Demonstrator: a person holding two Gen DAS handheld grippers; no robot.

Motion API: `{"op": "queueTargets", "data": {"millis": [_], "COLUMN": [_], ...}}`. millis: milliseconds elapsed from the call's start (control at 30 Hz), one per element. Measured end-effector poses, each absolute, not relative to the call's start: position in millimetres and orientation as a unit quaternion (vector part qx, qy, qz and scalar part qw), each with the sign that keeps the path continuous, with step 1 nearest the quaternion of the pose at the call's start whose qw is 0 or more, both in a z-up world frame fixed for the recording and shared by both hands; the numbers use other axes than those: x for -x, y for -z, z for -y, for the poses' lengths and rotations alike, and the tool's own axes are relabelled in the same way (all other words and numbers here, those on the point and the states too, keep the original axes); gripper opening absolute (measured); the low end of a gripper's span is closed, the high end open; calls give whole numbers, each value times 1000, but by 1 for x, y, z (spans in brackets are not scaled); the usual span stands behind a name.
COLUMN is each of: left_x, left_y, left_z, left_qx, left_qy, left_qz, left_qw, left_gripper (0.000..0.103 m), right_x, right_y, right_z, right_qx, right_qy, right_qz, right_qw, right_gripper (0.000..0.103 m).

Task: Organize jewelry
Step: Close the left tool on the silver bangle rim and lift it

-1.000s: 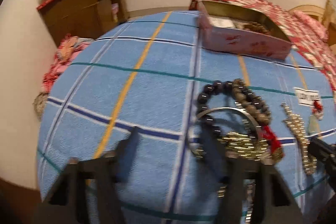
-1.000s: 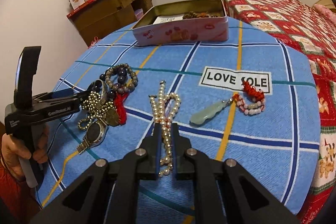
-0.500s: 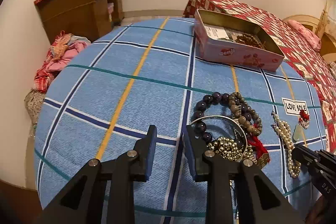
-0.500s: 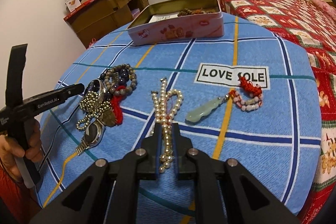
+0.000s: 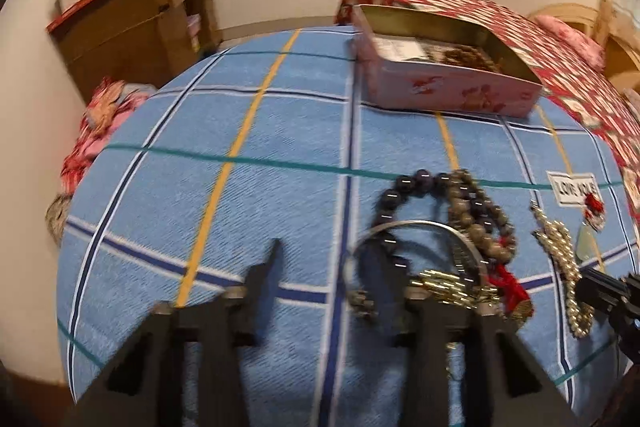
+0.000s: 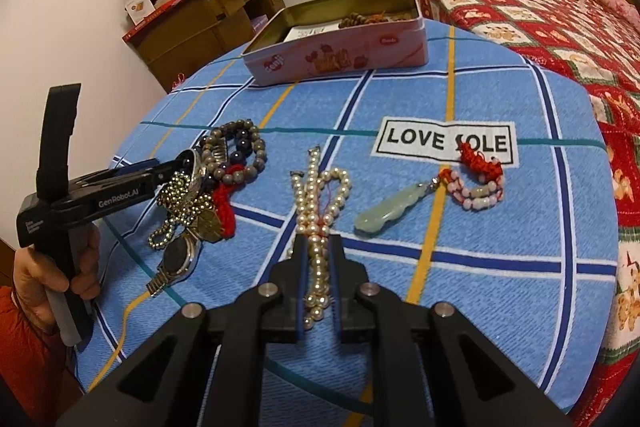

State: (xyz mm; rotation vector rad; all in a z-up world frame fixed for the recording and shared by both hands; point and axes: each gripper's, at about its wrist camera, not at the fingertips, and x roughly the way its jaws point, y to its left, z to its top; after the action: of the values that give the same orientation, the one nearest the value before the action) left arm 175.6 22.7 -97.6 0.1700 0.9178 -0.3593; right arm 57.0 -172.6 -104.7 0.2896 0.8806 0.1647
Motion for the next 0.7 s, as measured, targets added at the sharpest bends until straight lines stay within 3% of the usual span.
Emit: {"op": "queueTargets", "data": {"millis": [33,67,700], "left_x": [-174,-173,-109], "left_y": [97,97,38], "left_z": [-19,-15,-53], "left_qx": [-84,-92,-6], "left_qy": [184,188,163], "left_qz": [-439,-437,-342], "left_qw": [876,875,926], "left_gripper": [10,7,3], "right_x": [-57,-57,-53], "right_y": [105,105,102], "right_z": [172,172,173], "right_qx": [-139,-139,-138], "right_qy": [-79,-79,-84], "right_qz": [-424,-424,-414], "right_qw": [891,891,896], "right_gripper": [14,14,14]}}
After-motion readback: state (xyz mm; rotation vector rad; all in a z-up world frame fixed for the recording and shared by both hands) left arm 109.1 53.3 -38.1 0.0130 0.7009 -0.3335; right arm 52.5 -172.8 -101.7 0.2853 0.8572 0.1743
